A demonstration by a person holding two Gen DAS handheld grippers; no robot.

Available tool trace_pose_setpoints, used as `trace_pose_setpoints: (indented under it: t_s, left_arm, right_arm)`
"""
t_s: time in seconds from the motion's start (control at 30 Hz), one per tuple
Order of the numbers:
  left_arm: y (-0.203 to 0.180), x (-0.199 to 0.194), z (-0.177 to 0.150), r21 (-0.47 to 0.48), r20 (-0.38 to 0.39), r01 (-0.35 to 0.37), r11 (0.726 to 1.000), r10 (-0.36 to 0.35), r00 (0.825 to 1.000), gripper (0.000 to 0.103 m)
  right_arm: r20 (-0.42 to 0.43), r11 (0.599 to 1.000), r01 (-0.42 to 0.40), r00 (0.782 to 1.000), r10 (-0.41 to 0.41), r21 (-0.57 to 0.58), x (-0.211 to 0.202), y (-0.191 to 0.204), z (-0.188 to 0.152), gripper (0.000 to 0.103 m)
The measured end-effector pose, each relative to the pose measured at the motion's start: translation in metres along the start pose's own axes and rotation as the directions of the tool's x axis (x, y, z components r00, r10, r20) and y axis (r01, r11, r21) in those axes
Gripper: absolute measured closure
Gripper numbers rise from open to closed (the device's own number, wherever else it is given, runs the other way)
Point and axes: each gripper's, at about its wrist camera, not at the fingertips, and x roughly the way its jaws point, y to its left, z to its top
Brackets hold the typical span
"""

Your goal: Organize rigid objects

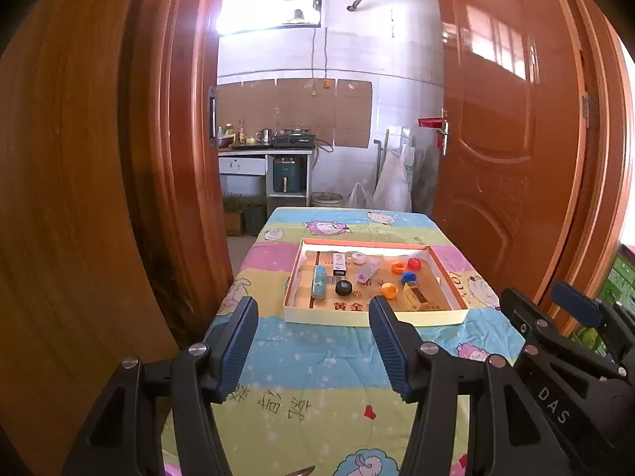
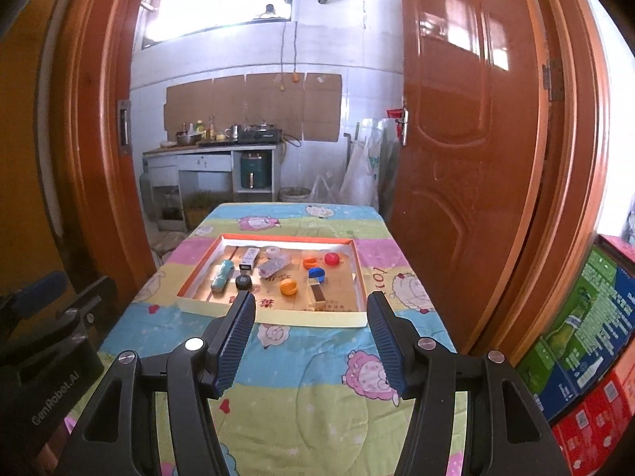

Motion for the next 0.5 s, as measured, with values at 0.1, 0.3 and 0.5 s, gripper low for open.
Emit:
trace_pose_setpoints:
  t_s: [0.1,0.3,0.5]
  left_arm:
    - [-0.002,-0.004,0.000,0.007,0.001,0.011,1.000,-0.011,1.000,0.045]
    - [-0.004,-0.011,-0.002,0.018,0.012,0.019,1.000,-0.019,1.000,0.045]
    - [-0.005,-0.012,-0.003,0.022,0.015,0.017,1.000,-0.017,1.000,0.045]
  right_arm:
    - [0.003,1.000,-0.001,1.000,0.001,-0.003,-0.004,0.000,-0.001,0.043]
    - [0.009,1.000,0.004,1.000,-0.004,0.001,-0.012,-0.002,-0.004,0.043]
    - [0.013,1.000,0.004,1.000,-0.004,0.003,-0.014,-0.004,-0.004,0.043]
